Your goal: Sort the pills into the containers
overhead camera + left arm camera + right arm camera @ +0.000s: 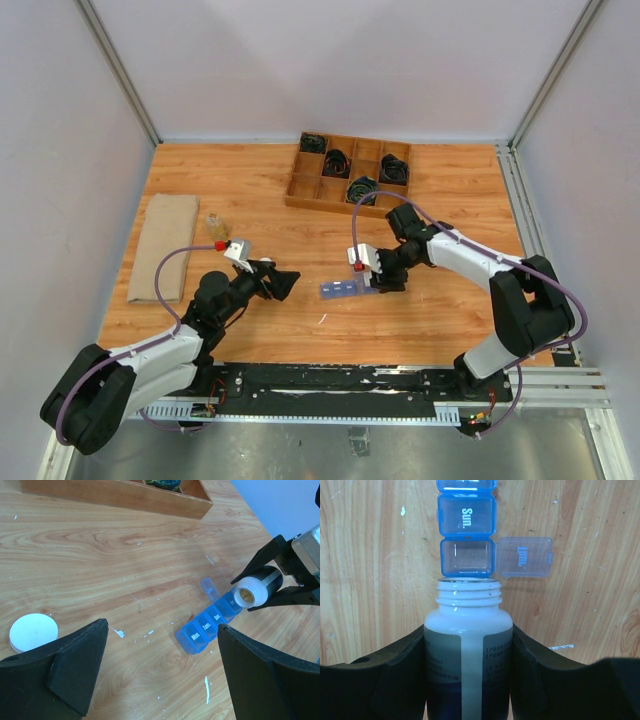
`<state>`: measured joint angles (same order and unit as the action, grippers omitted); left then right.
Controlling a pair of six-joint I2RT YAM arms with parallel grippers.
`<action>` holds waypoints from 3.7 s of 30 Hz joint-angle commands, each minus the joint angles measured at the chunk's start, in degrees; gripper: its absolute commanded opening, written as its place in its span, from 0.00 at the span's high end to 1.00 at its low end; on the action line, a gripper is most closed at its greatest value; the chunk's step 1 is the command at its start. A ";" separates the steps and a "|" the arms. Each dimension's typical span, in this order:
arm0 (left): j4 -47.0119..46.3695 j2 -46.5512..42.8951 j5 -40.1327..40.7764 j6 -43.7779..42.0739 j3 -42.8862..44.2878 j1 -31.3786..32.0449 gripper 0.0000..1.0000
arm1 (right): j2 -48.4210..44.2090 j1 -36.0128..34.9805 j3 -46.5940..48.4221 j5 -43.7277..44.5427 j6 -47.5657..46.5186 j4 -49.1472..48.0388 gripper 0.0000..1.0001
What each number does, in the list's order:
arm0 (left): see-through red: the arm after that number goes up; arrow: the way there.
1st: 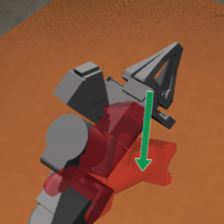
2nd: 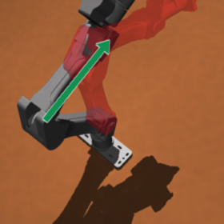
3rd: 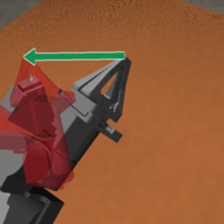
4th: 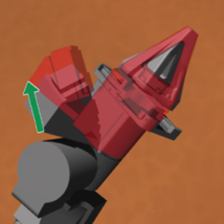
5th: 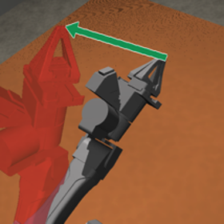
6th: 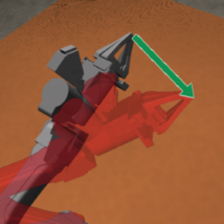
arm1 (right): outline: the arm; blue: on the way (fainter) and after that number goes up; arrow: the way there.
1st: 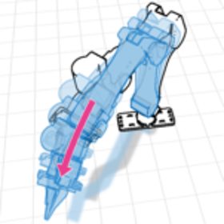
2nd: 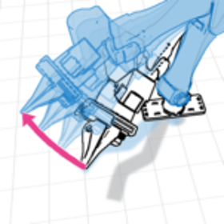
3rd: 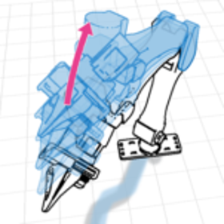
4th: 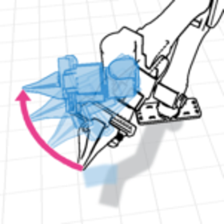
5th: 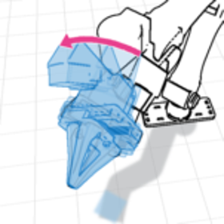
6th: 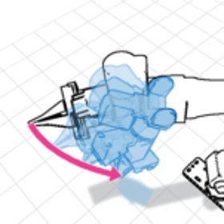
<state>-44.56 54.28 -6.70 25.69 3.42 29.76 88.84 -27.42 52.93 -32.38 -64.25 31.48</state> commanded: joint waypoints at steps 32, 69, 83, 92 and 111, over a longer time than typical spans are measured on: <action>-2.03 0.15 0.07 -0.92 1.32 -0.14 0.05 | 2.07 -6.70 4.59 10.97 1.69 5.49 0.97; -2.03 0.43 -0.16 -0.97 1.50 -0.14 0.05 | 4.55 -9.94 8.36 16.49 2.38 9.83 0.96; -2.03 0.13 -0.15 -0.99 1.33 -0.14 0.05 | 5.94 -10.94 9.94 18.64 3.08 11.62 0.96; -2.03 0.08 -0.15 -0.94 1.33 -0.15 0.05 | 6.30 -11.56 10.91 19.52 3.29 12.74 0.96; -2.03 0.03 -0.11 -1.08 1.32 -0.14 0.05 | 7.74 -12.76 12.83 21.22 3.75 14.67 0.96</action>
<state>-44.56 54.74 -6.70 25.69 3.44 29.76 95.61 -39.00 63.88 -12.12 -61.21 43.70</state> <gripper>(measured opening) 0.949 0.537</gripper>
